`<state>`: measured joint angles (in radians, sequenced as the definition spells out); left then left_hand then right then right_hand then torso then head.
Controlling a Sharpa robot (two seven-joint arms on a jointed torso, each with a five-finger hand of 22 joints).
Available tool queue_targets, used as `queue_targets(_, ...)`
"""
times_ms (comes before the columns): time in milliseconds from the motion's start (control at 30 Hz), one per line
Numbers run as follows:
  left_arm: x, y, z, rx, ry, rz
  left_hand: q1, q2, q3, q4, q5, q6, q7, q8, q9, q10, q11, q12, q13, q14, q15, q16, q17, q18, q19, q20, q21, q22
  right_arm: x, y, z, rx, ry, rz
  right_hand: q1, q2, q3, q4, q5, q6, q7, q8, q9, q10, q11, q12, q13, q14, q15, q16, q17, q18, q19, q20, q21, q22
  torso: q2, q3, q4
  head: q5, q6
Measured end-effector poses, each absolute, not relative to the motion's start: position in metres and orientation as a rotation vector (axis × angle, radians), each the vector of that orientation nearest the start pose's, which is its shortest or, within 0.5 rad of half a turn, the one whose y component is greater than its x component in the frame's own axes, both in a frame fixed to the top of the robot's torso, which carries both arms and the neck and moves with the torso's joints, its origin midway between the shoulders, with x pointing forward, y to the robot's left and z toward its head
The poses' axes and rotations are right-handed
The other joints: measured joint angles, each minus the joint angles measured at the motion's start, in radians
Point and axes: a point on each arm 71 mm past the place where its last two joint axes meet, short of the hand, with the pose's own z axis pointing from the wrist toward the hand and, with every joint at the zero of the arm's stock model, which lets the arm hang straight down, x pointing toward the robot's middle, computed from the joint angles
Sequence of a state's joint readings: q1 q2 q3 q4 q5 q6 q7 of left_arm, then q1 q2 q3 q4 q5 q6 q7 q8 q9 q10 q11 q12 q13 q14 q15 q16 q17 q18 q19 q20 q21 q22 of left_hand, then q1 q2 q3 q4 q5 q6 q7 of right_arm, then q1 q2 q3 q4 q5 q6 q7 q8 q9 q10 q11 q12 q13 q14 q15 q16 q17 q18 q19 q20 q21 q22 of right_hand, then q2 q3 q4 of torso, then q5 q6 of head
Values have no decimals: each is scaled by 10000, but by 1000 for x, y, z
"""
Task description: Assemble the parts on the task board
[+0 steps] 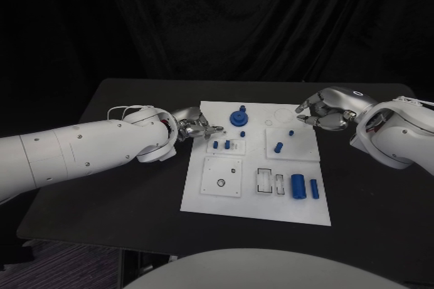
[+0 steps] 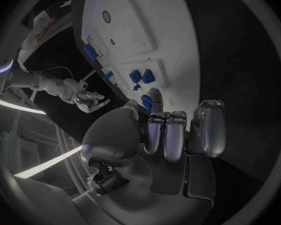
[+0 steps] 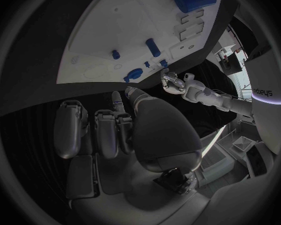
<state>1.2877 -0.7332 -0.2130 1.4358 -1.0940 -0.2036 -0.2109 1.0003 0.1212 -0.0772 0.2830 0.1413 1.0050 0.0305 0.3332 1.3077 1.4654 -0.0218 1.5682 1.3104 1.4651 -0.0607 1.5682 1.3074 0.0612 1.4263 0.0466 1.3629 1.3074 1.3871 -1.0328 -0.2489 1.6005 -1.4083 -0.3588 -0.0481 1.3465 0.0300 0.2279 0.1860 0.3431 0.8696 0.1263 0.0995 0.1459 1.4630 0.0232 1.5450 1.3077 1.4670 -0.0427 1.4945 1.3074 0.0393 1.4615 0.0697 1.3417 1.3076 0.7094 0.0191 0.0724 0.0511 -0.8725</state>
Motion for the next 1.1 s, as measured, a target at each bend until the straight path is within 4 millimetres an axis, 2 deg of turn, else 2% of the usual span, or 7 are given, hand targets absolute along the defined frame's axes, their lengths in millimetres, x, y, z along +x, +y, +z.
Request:
queue_targets(233,495,184,-205,257,17236,-6954,1304,-328,-204,66,591,-1142,271,-43,0,21,114,0,0,2,82,0,0,1,-419,120,-550,0,469,-274,-163,-1697,16578,5396,0,0,0,0,0,0,0,0,0,0,0,0,0,0,0,0,0,0,0,0,0,0,0,-1,-2,-76,0)
queue_targets(433,497,173,-188,1945,15272,-8029,3638,-397,486,-3,944,-2683,752,-1394,-457,-1782,607,-1773,78,-612,552,-939,-1,240,-2029,466,-2145,0,469,-274,-163,-1693,16567,5402,0,0,0,0,0,0,0,0,1,0,0,0,0,0,0,0,0,0,0,0,0,0,0,-2,-6,-88,0)
queue_targets(500,497,167,-186,2479,14964,-8397,4534,-308,865,31,893,-2873,838,-1946,-812,-5204,782,-6077,-1103,-1592,741,-1531,0,240,-2486,630,-2483,0,469,-274,-163,-1696,16565,5415,0,0,0,0,0,0,0,0,1,0,0,0,0,0,0,0,0,0,0,0,0,-1,0,-2,-6,-101,0)
queue_targets(600,499,157,-185,3265,14678,-8919,5266,-604,1432,13,891,-2715,911,-2446,-1290,-7524,1273,-9236,-2826,-1621,1161,-1500,0,240,-2303,931,-2096,0,470,-273,-163,-1688,16565,5429,0,0,0,0,0,0,0,0,1,0,0,0,0,0,0,0,0,0,0,0,0,-1,-2,1,-9,-109,0)
queue_targets(633,500,154,-186,3495,14644,-9053,5612,-712,1711,-73,883,-2570,952,-2555,-1457,-7585,1207,-9771,-3405,-1035,986,-1179,-1,240,-1527,884,-1253,0,470,-273,-163,-1684,16566,5436,0,0,0,0,0,0,0,0,1,0,0,0,0,0,0,0,0,0,0,0,0,-1,-2,2,-13,-101,0)
queue_targets(833,508,134,-191,4869,14850,-9416,6205,-1605,2419,-186,563,-2652,515,-2674,-3046,-7941,899,-11595,-5476,-540,601,-1097,0,69,-577,702,-242,0,471,-272,-164,-1667,16571,5452,0,0,0,0,0,0,0,0,2,0,0,0,0,0,0,1,0,0,0,0,0,-1,-2,8,-24,-99,0)
queue_targets(1100,515,116,-199,6362,15365,-9002,6153,-2286,3088,-545,1434,-2646,505,-2674,-6358,-8142,803,-12363,-7057,-626,515,-1241,-1,71,-713,568,-406,0,471,-271,-164,-1670,16577,5481,0,0,0,0,0,0,0,0,-8,0,0,0,0,0,0,1,0,0,0,0,0,-1,16,-4,-29,-122,0)
